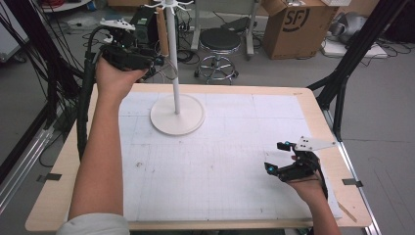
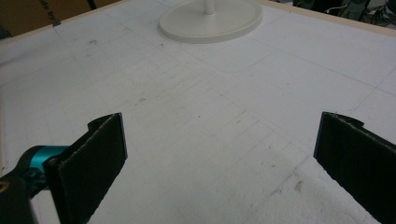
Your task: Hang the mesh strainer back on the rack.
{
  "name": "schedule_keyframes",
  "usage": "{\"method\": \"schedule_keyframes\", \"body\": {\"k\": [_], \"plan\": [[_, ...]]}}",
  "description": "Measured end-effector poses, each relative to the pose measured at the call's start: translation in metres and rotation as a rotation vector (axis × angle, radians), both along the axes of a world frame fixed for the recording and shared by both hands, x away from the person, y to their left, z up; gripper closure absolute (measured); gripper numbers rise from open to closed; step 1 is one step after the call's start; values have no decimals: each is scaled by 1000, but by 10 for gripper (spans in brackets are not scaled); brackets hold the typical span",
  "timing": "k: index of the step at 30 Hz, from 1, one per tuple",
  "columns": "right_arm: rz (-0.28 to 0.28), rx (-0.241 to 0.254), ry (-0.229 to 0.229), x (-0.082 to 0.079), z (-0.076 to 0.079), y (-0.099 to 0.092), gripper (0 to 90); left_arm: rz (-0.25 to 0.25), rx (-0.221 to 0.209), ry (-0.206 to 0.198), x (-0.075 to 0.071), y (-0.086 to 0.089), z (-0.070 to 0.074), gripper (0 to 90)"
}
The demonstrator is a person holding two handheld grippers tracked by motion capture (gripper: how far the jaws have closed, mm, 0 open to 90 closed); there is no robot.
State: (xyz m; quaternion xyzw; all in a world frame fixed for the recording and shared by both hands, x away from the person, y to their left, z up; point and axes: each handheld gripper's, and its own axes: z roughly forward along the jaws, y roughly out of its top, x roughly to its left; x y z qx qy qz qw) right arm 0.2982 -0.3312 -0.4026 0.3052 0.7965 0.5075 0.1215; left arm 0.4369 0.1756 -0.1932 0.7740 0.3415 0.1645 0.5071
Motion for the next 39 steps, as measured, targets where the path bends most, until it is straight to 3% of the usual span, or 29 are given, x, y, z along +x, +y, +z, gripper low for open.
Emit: {"method": "schedule_keyframes", "body": {"k": [4, 7, 9, 14, 17, 23, 28, 32, 39], "plan": [[-4, 3, -2, -1, 1, 0, 13, -28, 32, -3, -8, -4, 3, 360], [-2, 4, -11, -1, 2, -1, 14, -44, 8, -17, -13, -4, 3, 329], [0, 7, -9, -2, 3, -1, 13, -39, 15, -22, -17, -4, 1, 306], [2, 10, -14, -2, 3, -1, 14, -84, 4, -27, -29, -5, -3, 268], [2, 12, -5, -2, 4, 0, 14, -107, 27, -27, -36, -7, -7, 238], [1, 11, -6, -2, 4, 0, 14, -146, 8, -22, -49, -6, -18, 177], [2, 10, -9, -2, 4, 0, 14, -203, -30, -25, -63, -7, -31, 122], [0, 7, -12, -2, 4, 1, 13, -228, -31, -25, -72, -7, -45, 70], [1, 6, -14, -2, 4, 1, 14, -272, -69, -26, -87, -3, -75, 62]]}}
